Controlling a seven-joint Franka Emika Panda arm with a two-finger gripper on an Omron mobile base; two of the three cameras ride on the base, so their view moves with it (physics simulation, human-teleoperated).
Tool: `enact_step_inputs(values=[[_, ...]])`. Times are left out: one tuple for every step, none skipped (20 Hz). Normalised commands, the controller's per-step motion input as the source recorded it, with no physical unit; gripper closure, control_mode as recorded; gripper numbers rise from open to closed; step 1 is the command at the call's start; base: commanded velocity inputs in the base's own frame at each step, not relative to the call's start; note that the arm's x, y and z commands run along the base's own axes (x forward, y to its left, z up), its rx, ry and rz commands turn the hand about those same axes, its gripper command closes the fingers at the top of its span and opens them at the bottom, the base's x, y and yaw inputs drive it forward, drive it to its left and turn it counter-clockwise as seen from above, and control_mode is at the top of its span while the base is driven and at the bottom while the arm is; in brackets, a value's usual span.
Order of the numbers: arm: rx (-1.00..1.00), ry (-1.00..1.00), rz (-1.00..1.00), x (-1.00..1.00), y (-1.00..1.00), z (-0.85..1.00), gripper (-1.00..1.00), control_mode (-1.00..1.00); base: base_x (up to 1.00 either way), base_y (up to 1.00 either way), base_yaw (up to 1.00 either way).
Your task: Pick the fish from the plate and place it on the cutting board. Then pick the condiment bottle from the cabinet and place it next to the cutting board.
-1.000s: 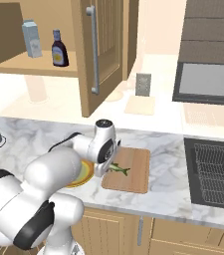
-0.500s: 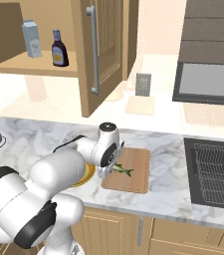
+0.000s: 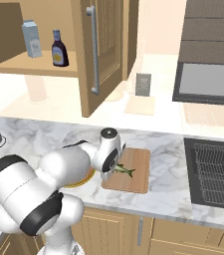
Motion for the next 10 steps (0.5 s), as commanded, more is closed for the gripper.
enact_step_inputs(values=[[0.0, -0.05, 0.0, 0.23, -0.03, -0.17, 1.0, -1.0, 0.0, 0.0, 0.0], [0.0, -0.05, 0.0, 0.23, -0.05, -0.18, 1.0, -1.0, 0.0, 0.0, 0.0], [0.0, -0.04, 0.0, 0.23, -0.06, -0.18, 1.0, -1.0, 0.0, 0.0, 0.0], [0.0, -0.04, 0.0, 0.21, -0.06, -0.19, 1.0, -1.0, 0.0, 0.0, 0.0], [0.0, -0.03, 0.0, 0.2, -0.06, -0.18, 1.0, -1.0, 0.0, 0.0, 0.0], [0.0, -0.02, 0.0, 0.2, -0.06, -0.18, 1.0, -1.0, 0.0, 0.0, 0.0], [0.0, -0.01, 0.0, 0.2, -0.08, -0.18, 1.0, -1.0, 0.0, 0.0, 0.0], [0.0, 0.0, 0.0, 0.19, -0.08, -0.18, 1.0, -1.0, 0.0, 0.0, 0.0], [0.0, 0.0, 0.0, 0.19, -0.07, -0.19, 1.0, -1.0, 0.0, 0.0, 0.0], [0.0, 0.0, 0.0, 0.18, -0.06, -0.19, 1.0, -1.0, 0.0, 0.0, 0.0]])
